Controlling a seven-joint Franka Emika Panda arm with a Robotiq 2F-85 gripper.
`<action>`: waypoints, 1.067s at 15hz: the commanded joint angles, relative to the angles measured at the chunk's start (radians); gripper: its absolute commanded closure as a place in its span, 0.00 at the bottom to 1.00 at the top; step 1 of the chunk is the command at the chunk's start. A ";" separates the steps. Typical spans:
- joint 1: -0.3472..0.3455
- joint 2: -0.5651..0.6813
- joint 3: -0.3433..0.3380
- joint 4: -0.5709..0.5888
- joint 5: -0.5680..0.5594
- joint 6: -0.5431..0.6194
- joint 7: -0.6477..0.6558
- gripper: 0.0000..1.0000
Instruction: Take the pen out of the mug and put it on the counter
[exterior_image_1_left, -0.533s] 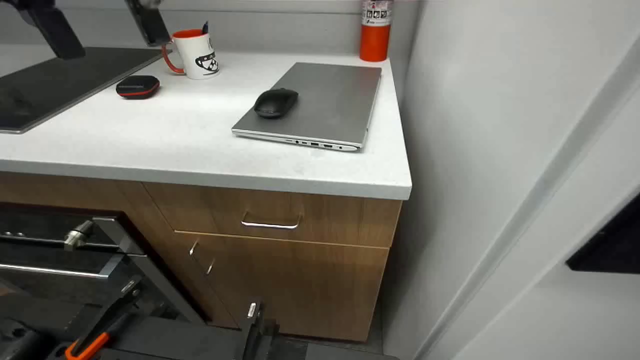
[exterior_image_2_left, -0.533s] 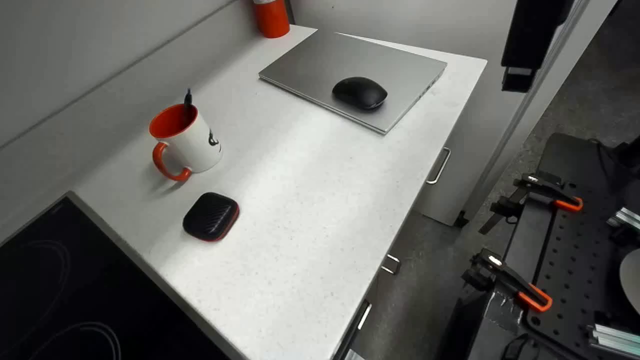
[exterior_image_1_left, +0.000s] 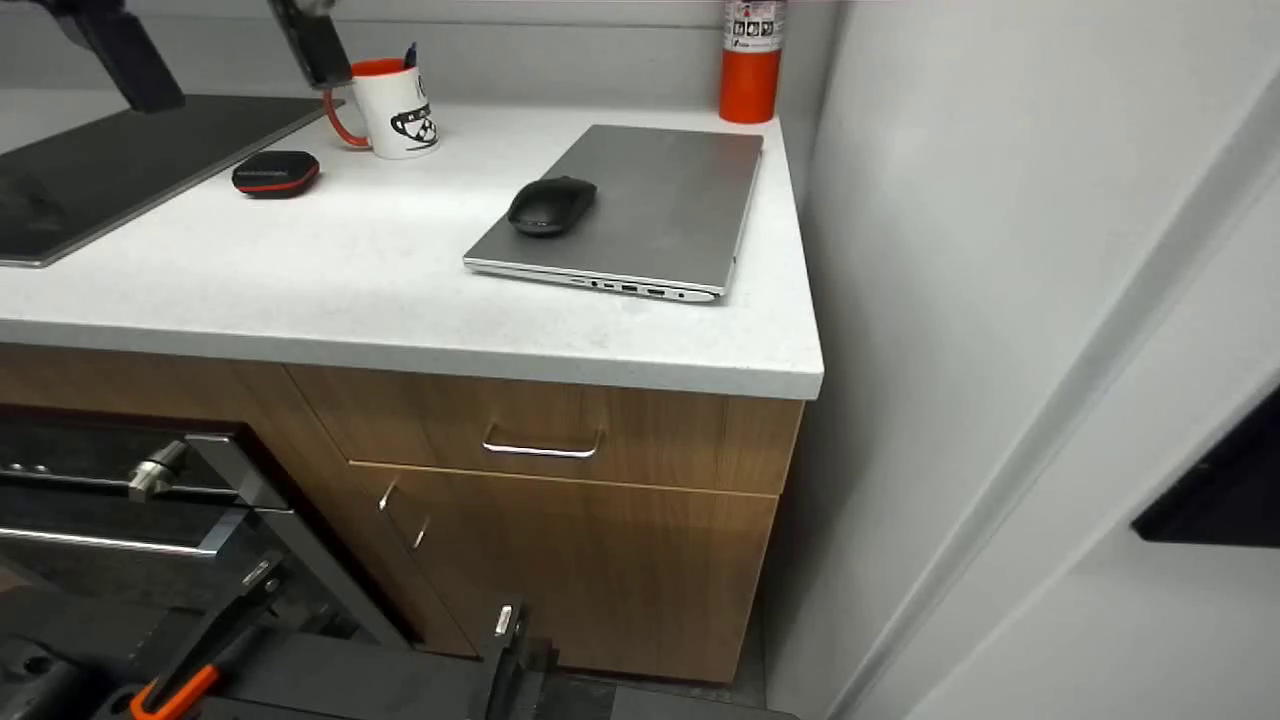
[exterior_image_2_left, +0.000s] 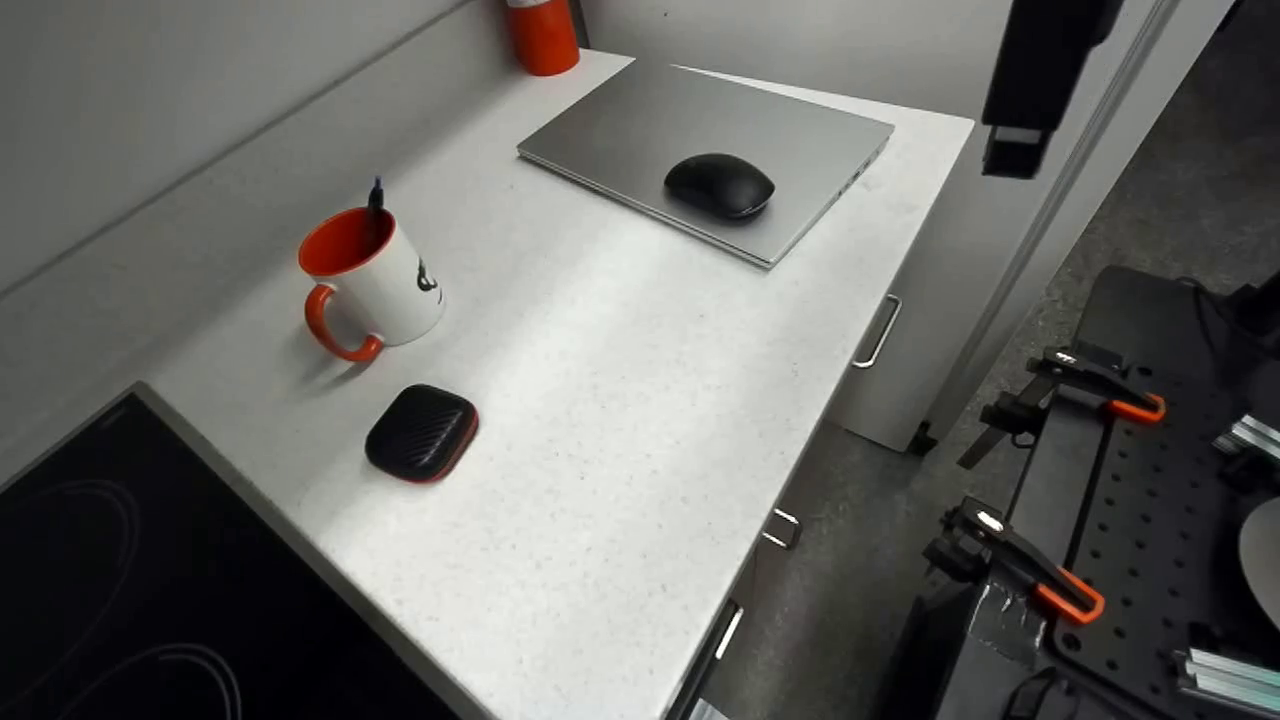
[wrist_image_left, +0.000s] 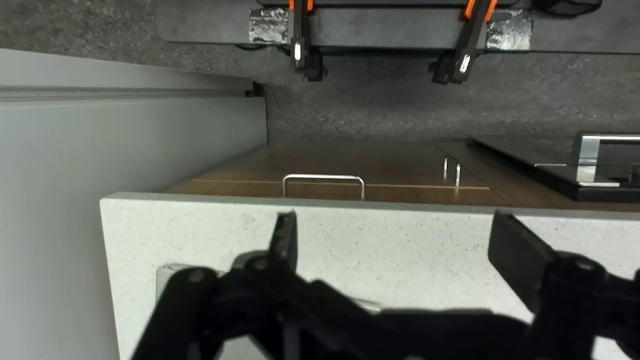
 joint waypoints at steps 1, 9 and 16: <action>0.054 0.080 -0.070 0.043 0.055 0.165 -0.082 0.00; 0.113 0.222 -0.077 0.121 0.162 0.322 -0.149 0.00; 0.120 0.303 -0.087 0.169 0.188 0.371 -0.154 0.00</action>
